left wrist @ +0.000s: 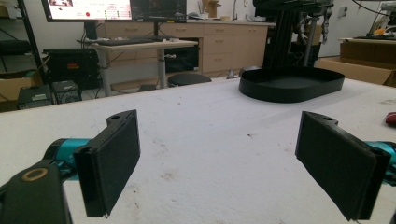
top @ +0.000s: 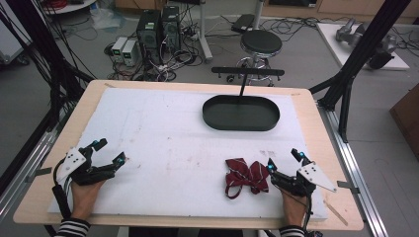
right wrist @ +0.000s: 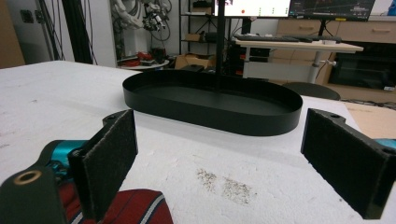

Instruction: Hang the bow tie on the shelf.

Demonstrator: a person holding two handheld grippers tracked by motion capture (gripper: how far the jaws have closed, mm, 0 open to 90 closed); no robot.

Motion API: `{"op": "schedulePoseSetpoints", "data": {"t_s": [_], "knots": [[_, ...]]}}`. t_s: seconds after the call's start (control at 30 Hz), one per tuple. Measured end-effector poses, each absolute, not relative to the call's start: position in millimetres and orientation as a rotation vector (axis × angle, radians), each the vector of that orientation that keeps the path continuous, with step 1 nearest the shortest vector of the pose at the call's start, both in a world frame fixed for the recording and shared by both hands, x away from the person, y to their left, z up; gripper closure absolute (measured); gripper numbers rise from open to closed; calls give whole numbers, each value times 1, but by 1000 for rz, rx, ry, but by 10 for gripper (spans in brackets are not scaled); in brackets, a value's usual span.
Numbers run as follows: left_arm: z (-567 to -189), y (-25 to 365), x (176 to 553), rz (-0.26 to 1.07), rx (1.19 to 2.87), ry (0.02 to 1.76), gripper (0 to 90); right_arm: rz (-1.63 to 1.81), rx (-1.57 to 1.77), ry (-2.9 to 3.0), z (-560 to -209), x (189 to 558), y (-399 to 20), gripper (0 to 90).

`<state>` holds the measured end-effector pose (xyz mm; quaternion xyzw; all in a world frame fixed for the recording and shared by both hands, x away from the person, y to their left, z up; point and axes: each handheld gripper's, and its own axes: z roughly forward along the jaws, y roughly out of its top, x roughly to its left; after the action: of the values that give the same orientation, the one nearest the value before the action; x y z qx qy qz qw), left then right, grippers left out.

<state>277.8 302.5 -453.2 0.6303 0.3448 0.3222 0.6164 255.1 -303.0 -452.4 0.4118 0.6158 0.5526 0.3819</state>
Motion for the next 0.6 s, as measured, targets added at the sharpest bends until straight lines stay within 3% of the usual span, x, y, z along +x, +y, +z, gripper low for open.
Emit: {"op": "schedulePoseSetpoints", "data": {"t_s": [0.6], "knots": [[-454,303,276,757,1428,788,143,1407,1056,1565,-452,255,-303,99]]}}
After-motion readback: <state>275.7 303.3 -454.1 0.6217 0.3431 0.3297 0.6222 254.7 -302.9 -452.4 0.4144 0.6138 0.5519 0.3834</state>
